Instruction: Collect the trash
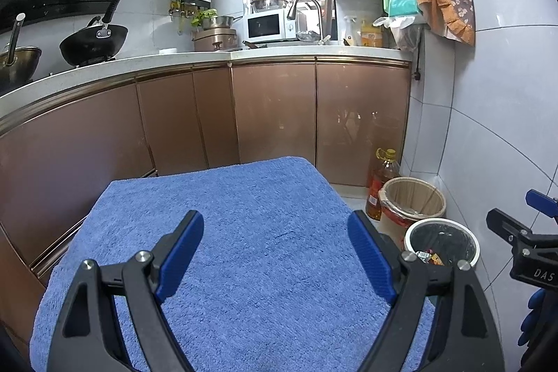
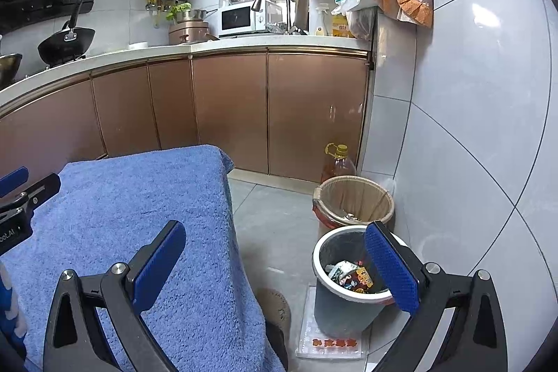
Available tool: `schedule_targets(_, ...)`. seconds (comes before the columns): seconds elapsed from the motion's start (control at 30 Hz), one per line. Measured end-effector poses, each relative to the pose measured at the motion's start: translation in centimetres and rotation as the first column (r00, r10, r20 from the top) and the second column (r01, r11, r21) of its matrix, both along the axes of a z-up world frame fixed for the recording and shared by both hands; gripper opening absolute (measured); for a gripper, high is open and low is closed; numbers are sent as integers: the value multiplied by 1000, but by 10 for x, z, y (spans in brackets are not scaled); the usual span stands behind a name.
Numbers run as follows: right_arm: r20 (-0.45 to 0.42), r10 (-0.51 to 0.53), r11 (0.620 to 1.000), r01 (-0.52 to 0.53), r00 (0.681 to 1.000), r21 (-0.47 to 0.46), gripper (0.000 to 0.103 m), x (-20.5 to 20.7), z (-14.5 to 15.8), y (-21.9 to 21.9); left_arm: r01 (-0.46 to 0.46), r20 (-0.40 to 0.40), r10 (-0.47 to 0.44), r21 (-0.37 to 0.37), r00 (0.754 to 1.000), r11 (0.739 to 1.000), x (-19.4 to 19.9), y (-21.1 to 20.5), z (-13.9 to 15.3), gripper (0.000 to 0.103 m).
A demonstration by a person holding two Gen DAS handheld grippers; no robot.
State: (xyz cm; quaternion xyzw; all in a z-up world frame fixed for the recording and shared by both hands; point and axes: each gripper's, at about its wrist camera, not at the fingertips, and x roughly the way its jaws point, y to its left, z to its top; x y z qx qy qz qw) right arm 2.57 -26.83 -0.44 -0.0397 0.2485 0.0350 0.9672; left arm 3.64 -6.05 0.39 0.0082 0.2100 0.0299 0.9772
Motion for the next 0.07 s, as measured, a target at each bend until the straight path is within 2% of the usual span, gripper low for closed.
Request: schedule_targets(0.07, 3, 2, 1000, -2, 1000, 1, 103, 1, 2, -1, -7, 4, 7, -3, 1000, 1000, 0, 1, 1, 84)
